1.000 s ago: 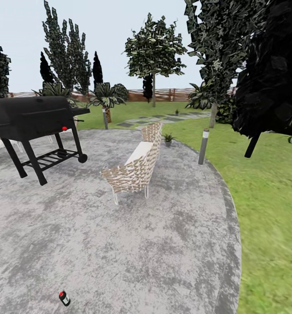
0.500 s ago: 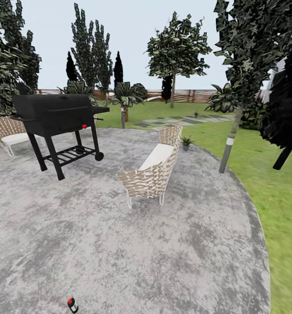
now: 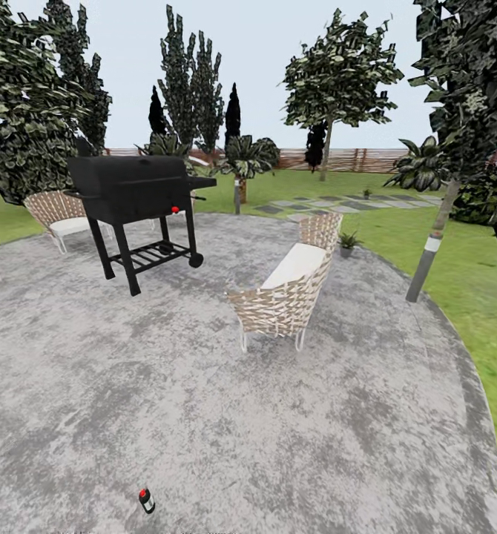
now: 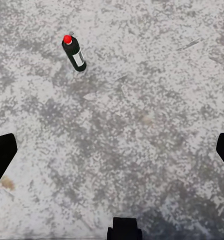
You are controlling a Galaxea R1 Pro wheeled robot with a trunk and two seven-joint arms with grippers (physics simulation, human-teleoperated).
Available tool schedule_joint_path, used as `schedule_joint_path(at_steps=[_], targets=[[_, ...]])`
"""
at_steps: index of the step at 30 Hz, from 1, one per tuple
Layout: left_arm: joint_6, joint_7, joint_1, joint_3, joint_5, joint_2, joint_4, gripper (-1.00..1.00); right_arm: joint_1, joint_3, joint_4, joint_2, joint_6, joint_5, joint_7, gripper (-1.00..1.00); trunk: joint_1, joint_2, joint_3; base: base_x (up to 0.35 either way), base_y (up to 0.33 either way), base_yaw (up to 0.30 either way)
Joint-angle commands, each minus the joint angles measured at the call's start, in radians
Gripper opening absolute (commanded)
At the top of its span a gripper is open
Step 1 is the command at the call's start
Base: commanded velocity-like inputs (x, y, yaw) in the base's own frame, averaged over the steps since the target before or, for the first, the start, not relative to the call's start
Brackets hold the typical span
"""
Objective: Pick up the pesticide atomizer in the garden and spray insectifuge to fully cover both potted plants in the garden.
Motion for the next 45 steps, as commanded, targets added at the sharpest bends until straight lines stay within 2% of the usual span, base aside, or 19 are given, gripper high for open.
schedule_joint_path(at_steps=[1,19,26,41,45], targets=[[-0.003,0.000,-0.001,0.000,0.004,0.000,0.001,1.00,0.000,-0.001,0.001,0.000,-0.003,0.001,0.000,1.00,0.000,0.000,-0.002,0.010,0.000,0.253],[-0.003,0.000,-0.001,0.000,0.005,0.000,0.001,1.00,0.000,-0.002,-0.002,0.000,-0.003,0.001,0.000,1.00,0.000,0.000,-0.017,0.254,-0.084,0.233],[-0.003,0.000,-0.001,0.000,0.005,0.000,0.001,1.00,0.000,0.000,-0.002,-0.003,-0.004,0.001,0.001,1.00,0.000,0.000,-0.018,0.231,0.128,0.028],[-0.003,-0.001,-0.001,-0.002,0.005,-0.002,0.001,1.00,0.000,0.000,-0.003,-0.006,-0.017,0.002,0.003,1.00,0.000,0.000,-0.018,0.013,0.009,0.001],[-0.003,-0.001,-0.001,-0.002,0.005,0.000,0.001,1.00,0.000,0.000,-0.002,-0.006,-0.017,0.002,0.003,1.00,0.015,-0.028,-0.031,0.000,0.000,0.000]])
